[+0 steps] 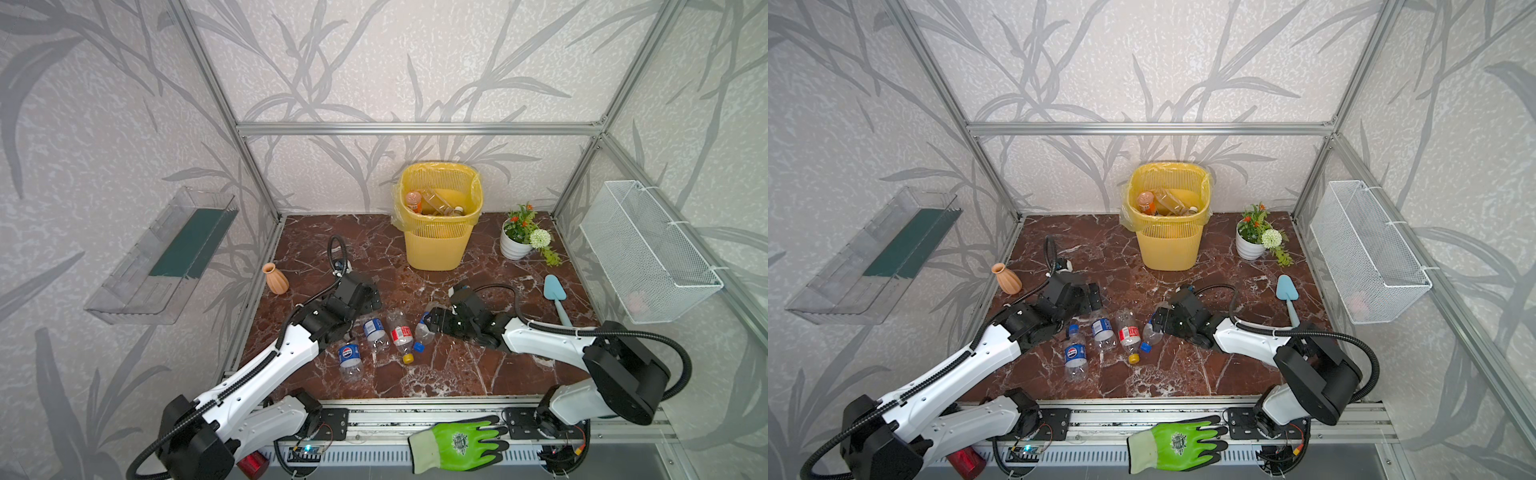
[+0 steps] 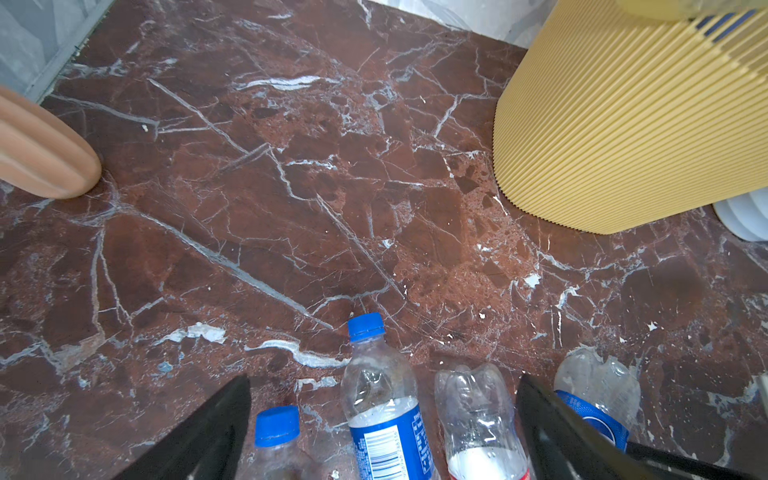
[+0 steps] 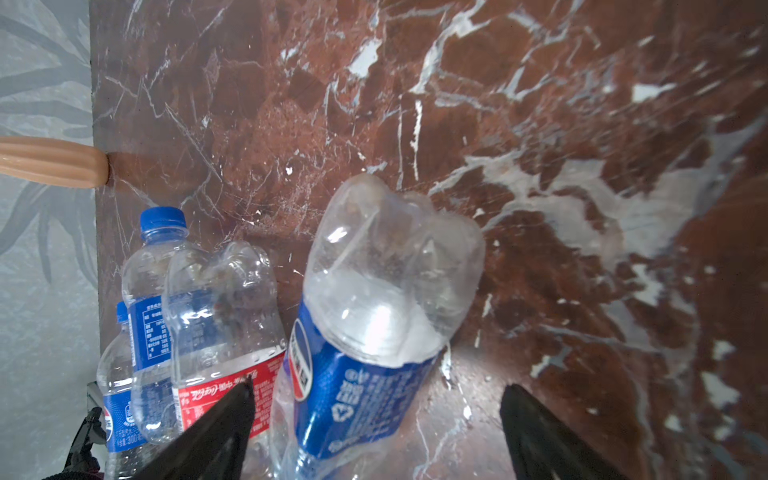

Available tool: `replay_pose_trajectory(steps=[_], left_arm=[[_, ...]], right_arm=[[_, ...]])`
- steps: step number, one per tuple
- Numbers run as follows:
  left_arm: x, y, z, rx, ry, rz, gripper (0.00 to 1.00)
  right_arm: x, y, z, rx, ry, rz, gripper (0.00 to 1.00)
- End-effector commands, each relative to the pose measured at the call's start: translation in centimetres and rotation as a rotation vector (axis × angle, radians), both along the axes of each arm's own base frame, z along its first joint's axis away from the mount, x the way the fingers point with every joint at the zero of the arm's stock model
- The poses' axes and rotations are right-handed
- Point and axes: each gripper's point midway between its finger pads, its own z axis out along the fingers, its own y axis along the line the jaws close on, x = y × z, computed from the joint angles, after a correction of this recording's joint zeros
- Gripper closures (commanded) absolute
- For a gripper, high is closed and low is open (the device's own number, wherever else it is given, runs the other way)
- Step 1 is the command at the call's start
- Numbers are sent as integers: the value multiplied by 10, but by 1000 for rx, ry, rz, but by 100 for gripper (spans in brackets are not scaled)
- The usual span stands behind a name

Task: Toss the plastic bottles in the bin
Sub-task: 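Move the right gripper back and close on a blue-labelled bottle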

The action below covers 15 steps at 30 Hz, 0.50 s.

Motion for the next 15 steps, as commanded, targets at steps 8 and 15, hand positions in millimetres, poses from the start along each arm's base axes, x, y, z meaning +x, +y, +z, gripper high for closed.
replay_pose_trajectory(steps=[8,15], left_arm=[[-10,22,-5,37,-20,70,1],[-12,25,-6,43,-17,79,1]], right_arm=[[7,18,-16,3,51,-17,15],[18,24,-24,25,41,-51,28]])
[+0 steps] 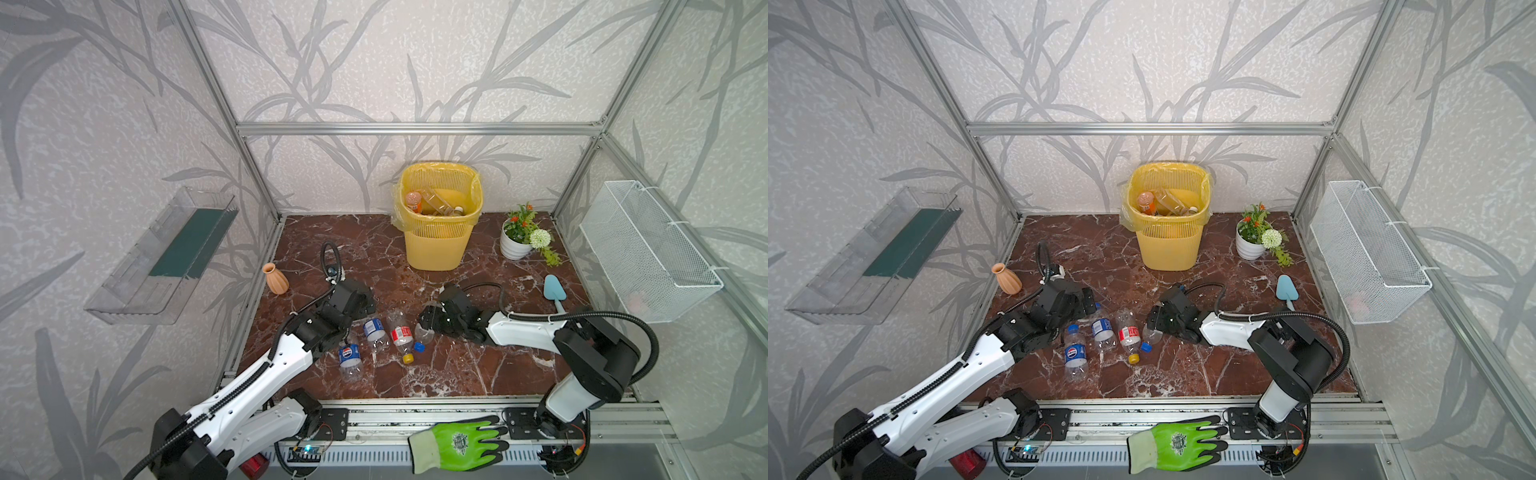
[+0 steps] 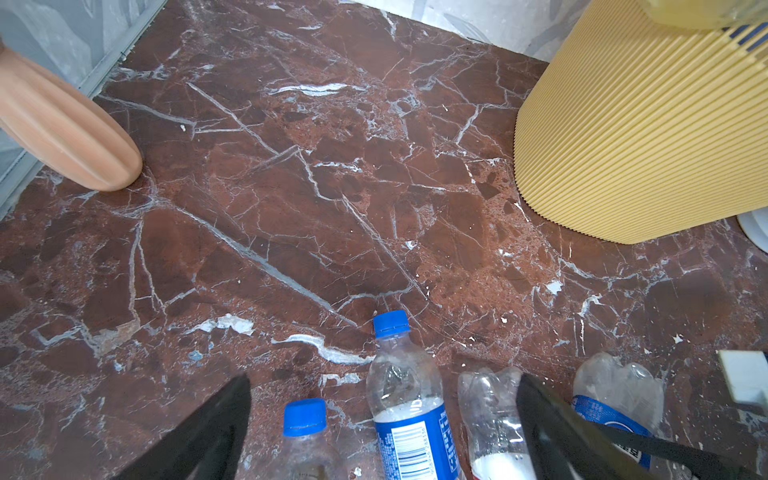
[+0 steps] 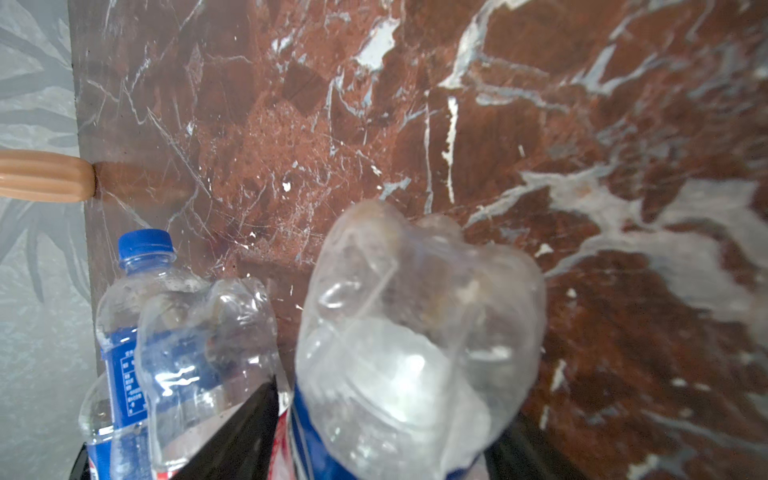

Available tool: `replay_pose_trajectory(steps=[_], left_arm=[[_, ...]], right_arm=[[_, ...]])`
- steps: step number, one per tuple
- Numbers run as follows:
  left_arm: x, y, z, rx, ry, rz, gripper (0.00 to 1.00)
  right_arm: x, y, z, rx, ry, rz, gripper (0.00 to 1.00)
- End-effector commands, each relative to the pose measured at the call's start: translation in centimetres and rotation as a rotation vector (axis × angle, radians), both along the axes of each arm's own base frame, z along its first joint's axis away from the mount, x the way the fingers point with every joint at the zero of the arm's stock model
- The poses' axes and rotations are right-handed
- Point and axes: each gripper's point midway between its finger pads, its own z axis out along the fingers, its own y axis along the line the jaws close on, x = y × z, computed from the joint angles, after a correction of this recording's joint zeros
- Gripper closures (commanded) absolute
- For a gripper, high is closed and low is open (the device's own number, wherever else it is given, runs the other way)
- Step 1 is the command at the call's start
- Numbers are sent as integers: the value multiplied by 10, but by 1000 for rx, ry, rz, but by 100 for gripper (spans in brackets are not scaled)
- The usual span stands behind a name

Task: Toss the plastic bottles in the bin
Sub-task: 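Move the right gripper back and close on a blue-labelled bottle, then carry the blue-labelled bottle with the right gripper and release it over the bin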

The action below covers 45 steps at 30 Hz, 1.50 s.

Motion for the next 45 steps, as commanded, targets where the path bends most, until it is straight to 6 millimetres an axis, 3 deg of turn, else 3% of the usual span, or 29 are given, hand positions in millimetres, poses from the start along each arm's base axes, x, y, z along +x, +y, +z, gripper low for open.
replay_pose_trajectory(steps=[1,12,21,23,26,32,34,38,40,42,45], left_arm=[[-4,11,-2,26,0,42,1],[-6,18,-1,36,-8,61,1],[-6,19,0,35,-12,69,1],[-5,20,2,35,-17,72,1],[-5,23,8,36,-38,87,1],[-4,31,35,-17,-182,117,1],[-4,33,40,-19,-211,119,1],[-6,36,39,-6,-205,124,1],[-6,35,37,-14,-197,123,1],[-5,33,35,-26,-190,119,1],[-4,27,33,-43,-175,103,1]], right_arm=[[2,1,-8,1,12,-25,29],[21,-5,4,33,-48,-63,51],[40,-15,66,83,-281,-76,54],[45,-22,91,97,-372,-97,54],[49,-34,142,96,-545,-85,54],[33,-79,303,-59,-1080,-54,51],[18,-97,362,-109,-1266,-71,50],[-17,-119,455,-137,-1587,-96,50],[-33,-121,489,-135,-1724,-91,50],[-40,-118,510,-145,-1834,-97,49],[-25,-106,520,-198,-1894,-120,47]])
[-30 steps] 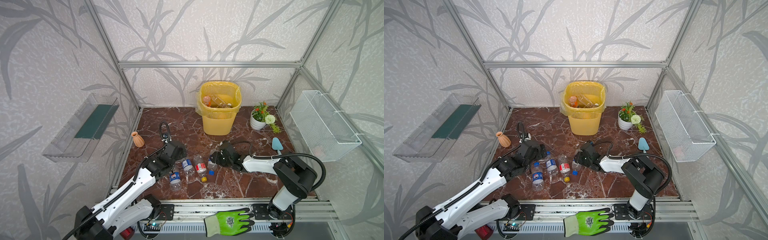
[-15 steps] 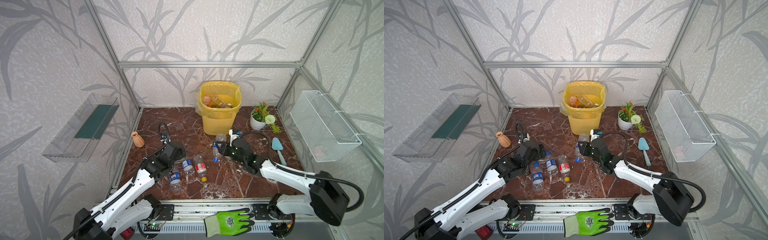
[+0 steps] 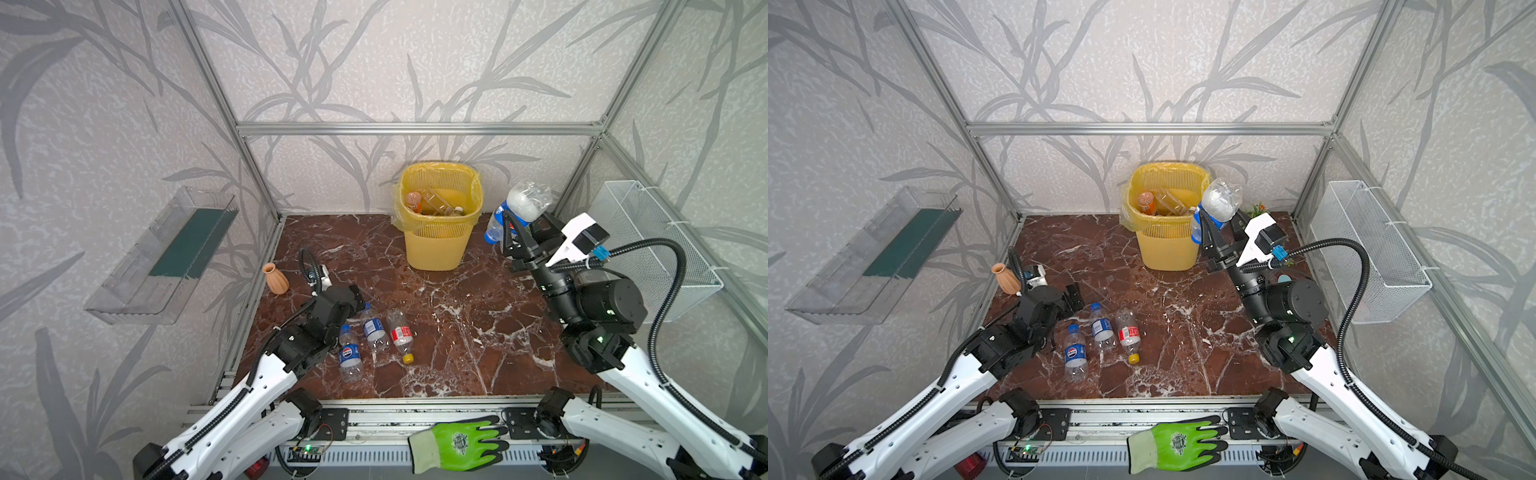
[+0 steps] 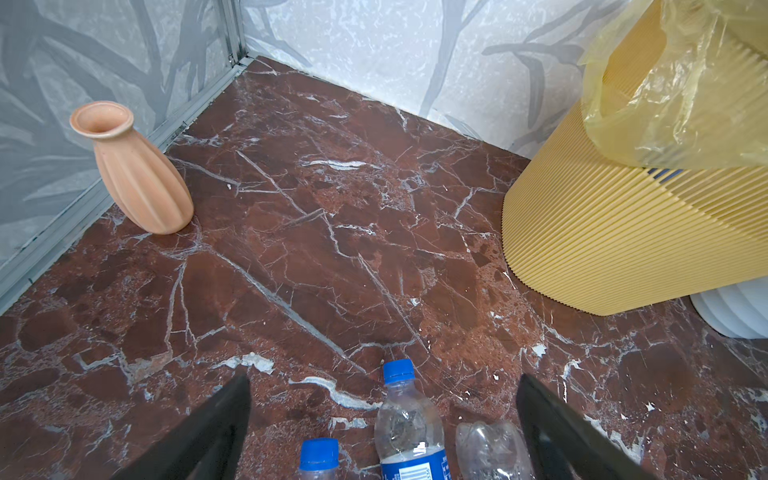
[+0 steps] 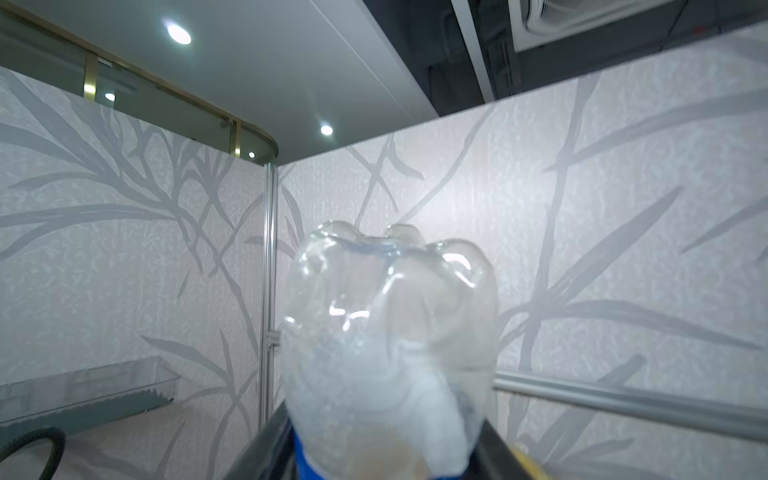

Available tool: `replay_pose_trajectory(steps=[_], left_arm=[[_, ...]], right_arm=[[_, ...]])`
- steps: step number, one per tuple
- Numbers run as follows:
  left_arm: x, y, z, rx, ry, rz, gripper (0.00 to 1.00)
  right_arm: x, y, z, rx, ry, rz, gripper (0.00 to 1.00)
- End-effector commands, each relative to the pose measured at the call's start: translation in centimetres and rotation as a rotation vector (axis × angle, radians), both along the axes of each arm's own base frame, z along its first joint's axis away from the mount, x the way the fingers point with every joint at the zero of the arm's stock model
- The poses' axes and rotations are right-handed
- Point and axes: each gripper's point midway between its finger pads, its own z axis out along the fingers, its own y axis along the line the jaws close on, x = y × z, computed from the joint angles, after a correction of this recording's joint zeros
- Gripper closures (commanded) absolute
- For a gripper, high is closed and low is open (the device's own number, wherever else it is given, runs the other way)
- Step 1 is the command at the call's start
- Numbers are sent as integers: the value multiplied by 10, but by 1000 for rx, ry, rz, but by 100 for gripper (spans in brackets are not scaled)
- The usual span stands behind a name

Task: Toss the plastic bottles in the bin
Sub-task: 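Carry the blue-labelled bottle with the right gripper and release it over the bin, then close the left gripper on the red-labelled bottle while the right arm withdraws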

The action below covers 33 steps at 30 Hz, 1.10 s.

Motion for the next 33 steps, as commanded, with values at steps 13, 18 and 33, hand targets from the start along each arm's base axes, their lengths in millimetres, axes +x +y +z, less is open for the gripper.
replay_pose_trajectory(steps=[13,18,33], left_arm=[[7,-12,0,-22,42,-27,1],[7,-21,5,-33,27,-83,1],[2,-99,-29,-135,198,-292,3]], right_arm=[[222,24,-83,-193,455,-194,4],[196,8,-53,-176,387,-220,3],[148,-84,-199,-112,728,-386,1]])
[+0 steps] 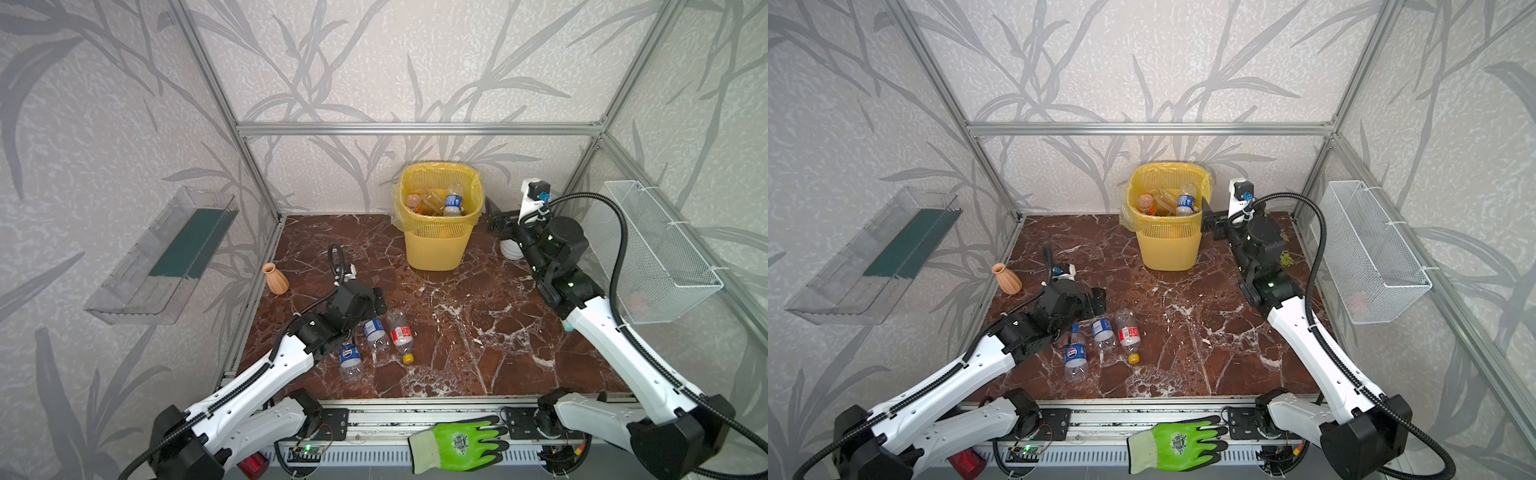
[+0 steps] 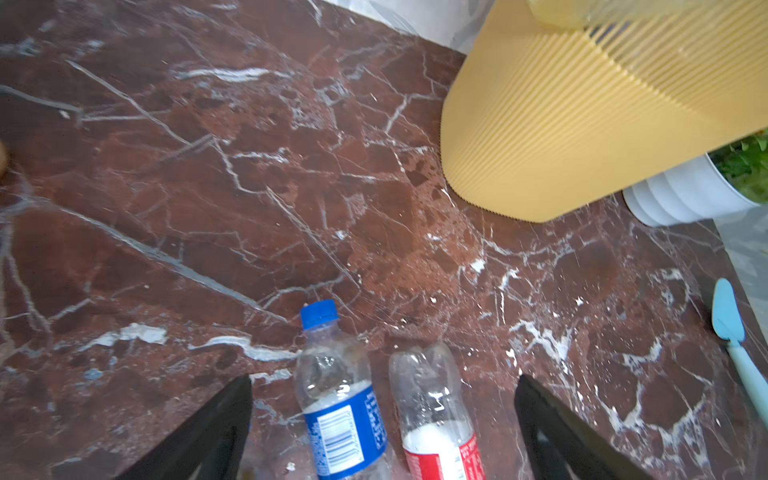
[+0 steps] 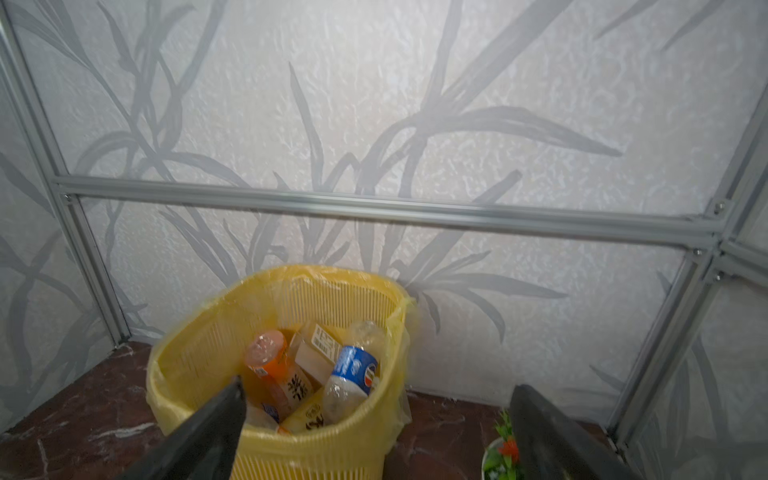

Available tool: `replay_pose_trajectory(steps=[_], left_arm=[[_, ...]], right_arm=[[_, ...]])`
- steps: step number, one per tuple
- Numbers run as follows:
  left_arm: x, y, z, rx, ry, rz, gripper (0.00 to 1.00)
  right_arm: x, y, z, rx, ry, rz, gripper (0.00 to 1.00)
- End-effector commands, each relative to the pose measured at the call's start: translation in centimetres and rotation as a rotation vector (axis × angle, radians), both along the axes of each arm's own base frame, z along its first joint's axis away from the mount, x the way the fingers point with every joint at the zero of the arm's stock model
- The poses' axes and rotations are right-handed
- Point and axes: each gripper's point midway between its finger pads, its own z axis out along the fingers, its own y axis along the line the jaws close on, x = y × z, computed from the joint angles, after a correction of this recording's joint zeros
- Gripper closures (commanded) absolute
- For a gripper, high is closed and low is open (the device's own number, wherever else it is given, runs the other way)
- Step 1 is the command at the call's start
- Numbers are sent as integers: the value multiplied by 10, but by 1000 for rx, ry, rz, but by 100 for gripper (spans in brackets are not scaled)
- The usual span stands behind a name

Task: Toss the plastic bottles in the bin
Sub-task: 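Close the left gripper on the red-labelled bottle while the right arm withdraws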

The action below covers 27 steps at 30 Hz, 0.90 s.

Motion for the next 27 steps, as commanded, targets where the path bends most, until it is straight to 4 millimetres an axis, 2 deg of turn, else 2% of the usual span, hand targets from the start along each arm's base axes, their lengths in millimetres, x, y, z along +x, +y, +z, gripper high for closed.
replay_pose_trajectory(steps=[1,3,5,7,11,17,27], left_arm=[[-2,-28,0,-53,42,-54,3],[-3,-40,-9,-58,80,-78,4],[-5,-52,-16,-67,116,-98,5],[-7,-62,-22,-71,150,-117,5],[-11,-79,-36,-70,222,-154,5],[-13,-94,-56,-49,318,-175,7],[-16,-97,-84,-25,419,-141,12]], right_arm=[[-11,-25,-57,49,151,-77,1],[-23,-40,-91,61,220,-127,1],[-36,-54,-116,91,265,-174,1],[-48,-69,-135,138,299,-216,1],[-65,-89,-156,203,331,-277,1],[-74,-98,-161,218,341,-304,1],[-74,-101,-166,244,351,-314,1]])
